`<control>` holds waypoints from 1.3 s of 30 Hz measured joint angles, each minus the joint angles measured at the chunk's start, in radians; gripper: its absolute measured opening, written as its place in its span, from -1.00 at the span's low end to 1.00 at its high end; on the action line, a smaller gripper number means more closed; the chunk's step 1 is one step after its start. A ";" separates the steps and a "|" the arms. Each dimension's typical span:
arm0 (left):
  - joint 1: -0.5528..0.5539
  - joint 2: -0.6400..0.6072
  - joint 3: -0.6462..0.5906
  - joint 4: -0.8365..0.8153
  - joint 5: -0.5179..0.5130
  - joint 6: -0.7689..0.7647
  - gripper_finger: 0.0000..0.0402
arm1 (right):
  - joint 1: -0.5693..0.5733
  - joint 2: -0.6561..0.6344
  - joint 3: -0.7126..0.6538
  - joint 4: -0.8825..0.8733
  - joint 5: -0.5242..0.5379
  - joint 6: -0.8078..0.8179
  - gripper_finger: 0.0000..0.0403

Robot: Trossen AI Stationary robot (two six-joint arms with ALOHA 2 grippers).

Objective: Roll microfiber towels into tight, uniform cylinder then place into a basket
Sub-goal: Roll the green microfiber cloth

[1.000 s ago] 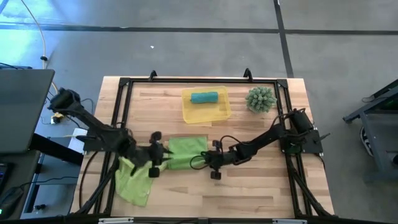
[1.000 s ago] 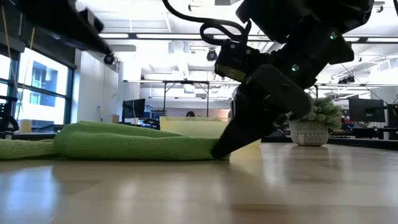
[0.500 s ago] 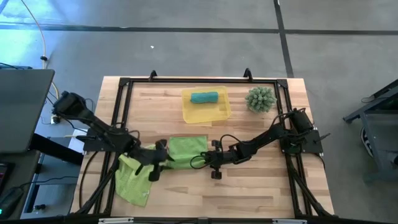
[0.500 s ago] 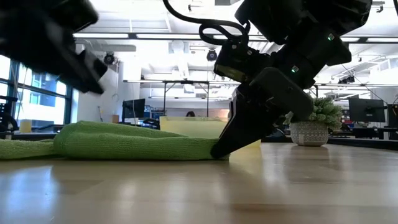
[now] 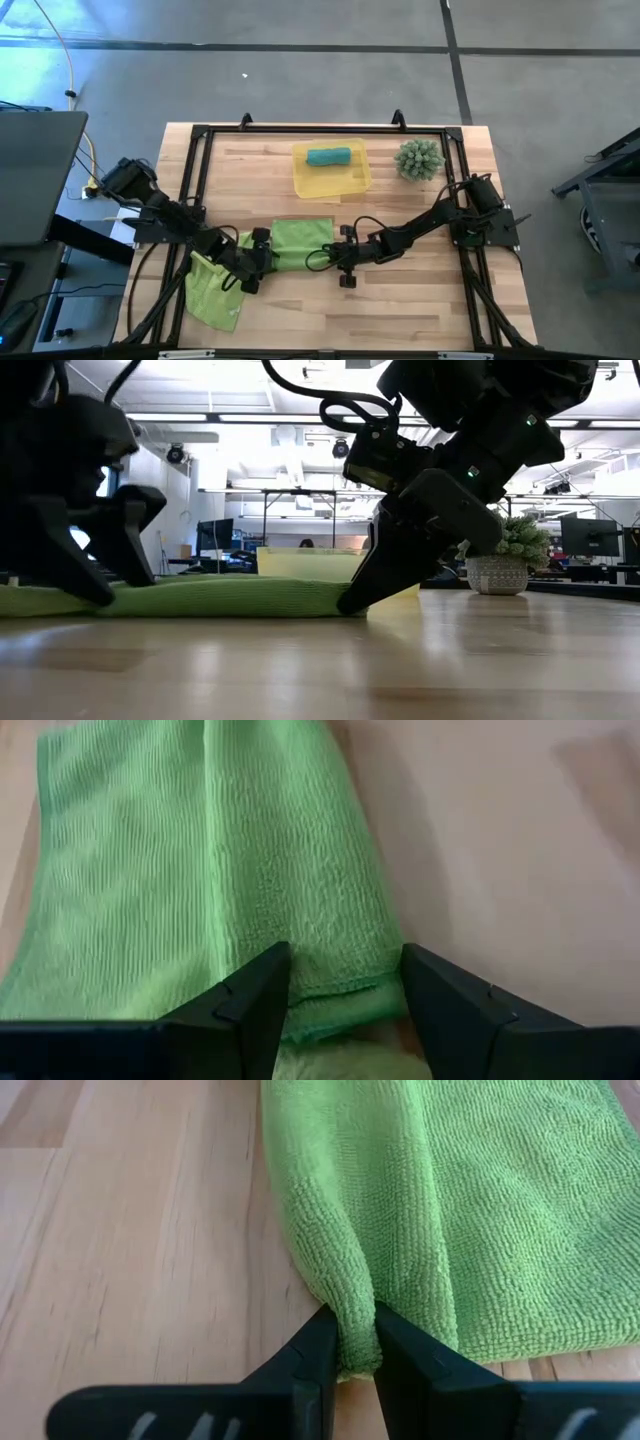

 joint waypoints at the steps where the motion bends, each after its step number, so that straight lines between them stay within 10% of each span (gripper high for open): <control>1: 0.000 0.010 0.000 0.000 0.001 -0.003 -0.08 | 0.000 0.000 0.000 0.000 0.001 0.000 -0.77; 12: 0.002 0.082 0.006 0.024 0.020 -0.329 -0.14 | 0.010 0.000 0.000 -0.002 0.007 -0.121 -0.72; 21: -0.011 0.084 0.001 0.082 0.088 -0.503 -0.82 | 0.008 -0.001 0.001 -0.009 -0.057 0.039 -0.77; 39: 0.009 0.058 0.000 0.210 0.313 -0.985 -0.93 | -0.102 0.003 -0.002 0.078 -0.644 0.500 -0.95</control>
